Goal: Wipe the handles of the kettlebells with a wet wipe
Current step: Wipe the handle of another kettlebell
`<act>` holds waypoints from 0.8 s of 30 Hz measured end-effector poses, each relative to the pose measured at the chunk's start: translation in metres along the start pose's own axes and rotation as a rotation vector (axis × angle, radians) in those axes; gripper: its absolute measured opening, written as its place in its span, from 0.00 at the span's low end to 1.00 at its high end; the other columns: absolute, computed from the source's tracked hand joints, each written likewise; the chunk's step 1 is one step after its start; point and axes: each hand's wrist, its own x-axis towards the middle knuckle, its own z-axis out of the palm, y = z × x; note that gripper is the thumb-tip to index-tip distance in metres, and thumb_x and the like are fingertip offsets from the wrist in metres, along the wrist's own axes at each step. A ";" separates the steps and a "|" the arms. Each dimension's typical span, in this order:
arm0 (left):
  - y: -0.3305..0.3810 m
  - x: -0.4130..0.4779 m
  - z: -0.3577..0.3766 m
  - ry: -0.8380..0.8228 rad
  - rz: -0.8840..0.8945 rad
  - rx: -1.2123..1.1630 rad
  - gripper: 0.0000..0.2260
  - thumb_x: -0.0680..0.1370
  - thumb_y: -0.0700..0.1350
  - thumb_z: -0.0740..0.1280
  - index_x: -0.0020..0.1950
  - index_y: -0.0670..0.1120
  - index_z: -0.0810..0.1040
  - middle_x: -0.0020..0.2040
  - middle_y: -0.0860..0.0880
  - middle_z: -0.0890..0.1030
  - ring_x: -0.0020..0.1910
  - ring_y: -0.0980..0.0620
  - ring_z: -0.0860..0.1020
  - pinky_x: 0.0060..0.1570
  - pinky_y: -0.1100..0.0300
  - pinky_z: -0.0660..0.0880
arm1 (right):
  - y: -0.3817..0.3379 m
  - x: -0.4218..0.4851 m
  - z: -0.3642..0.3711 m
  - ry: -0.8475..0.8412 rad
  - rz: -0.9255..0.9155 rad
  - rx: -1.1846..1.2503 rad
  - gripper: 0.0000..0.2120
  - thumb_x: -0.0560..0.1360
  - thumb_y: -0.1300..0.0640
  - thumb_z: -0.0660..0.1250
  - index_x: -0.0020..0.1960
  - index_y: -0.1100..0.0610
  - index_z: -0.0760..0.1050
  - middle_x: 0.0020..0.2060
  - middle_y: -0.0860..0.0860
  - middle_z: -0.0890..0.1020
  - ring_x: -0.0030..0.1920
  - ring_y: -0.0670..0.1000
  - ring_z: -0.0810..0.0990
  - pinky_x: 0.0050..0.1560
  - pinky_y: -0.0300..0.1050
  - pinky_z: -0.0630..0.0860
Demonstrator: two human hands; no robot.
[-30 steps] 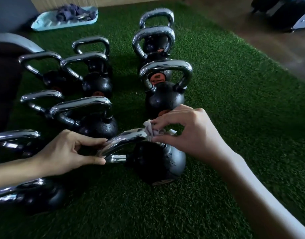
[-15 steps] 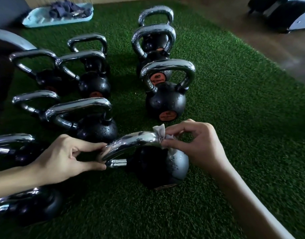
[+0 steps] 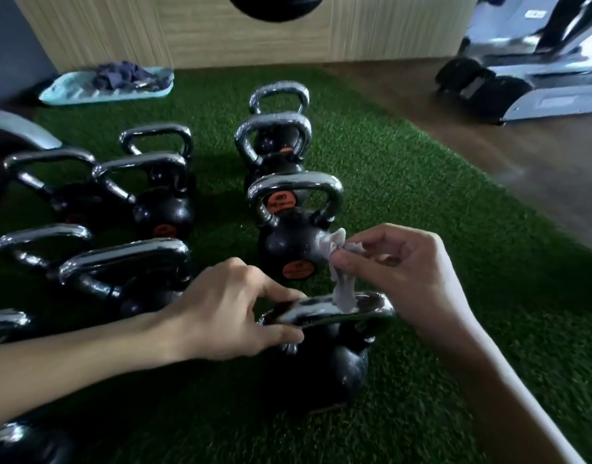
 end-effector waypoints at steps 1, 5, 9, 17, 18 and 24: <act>0.006 0.004 0.001 -0.007 -0.015 0.020 0.22 0.69 0.70 0.73 0.62 0.69 0.79 0.41 0.55 0.87 0.27 0.62 0.78 0.28 0.71 0.67 | -0.002 0.000 -0.002 0.010 0.013 -0.007 0.07 0.67 0.51 0.81 0.43 0.51 0.86 0.38 0.49 0.87 0.38 0.48 0.84 0.42 0.45 0.79; 0.007 0.004 -0.005 0.093 -0.048 -0.154 0.28 0.63 0.67 0.78 0.62 0.69 0.79 0.52 0.68 0.84 0.24 0.61 0.71 0.29 0.70 0.66 | -0.009 -0.001 -0.007 0.008 0.087 0.131 0.12 0.68 0.50 0.82 0.46 0.55 0.85 0.42 0.53 0.88 0.46 0.55 0.87 0.57 0.62 0.81; 0.014 0.003 -0.010 0.413 0.052 -0.269 0.33 0.64 0.60 0.80 0.69 0.64 0.76 0.58 0.70 0.81 0.27 0.58 0.68 0.30 0.62 0.71 | -0.017 0.001 0.004 -0.006 0.134 0.169 0.13 0.67 0.49 0.81 0.46 0.55 0.85 0.42 0.53 0.88 0.47 0.58 0.87 0.57 0.68 0.79; 0.029 0.001 -0.001 0.623 0.193 -0.314 0.24 0.66 0.54 0.80 0.60 0.62 0.80 0.51 0.73 0.80 0.31 0.71 0.76 0.31 0.73 0.70 | -0.029 0.005 0.015 -0.113 0.171 0.269 0.07 0.71 0.54 0.77 0.44 0.58 0.87 0.39 0.53 0.88 0.40 0.46 0.85 0.41 0.37 0.78; 0.029 0.000 0.001 0.651 0.197 -0.303 0.23 0.67 0.54 0.80 0.61 0.61 0.80 0.52 0.70 0.81 0.31 0.70 0.76 0.31 0.72 0.71 | -0.030 0.005 0.015 -0.135 0.185 0.269 0.07 0.72 0.54 0.77 0.44 0.57 0.87 0.38 0.52 0.87 0.38 0.45 0.84 0.40 0.35 0.77; 0.016 0.000 0.004 0.726 0.126 -0.285 0.17 0.71 0.55 0.77 0.59 0.53 0.85 0.42 0.69 0.82 0.26 0.59 0.75 0.27 0.67 0.69 | -0.035 0.007 0.007 -0.249 0.179 0.146 0.07 0.74 0.52 0.74 0.49 0.54 0.87 0.41 0.48 0.88 0.40 0.38 0.83 0.40 0.27 0.74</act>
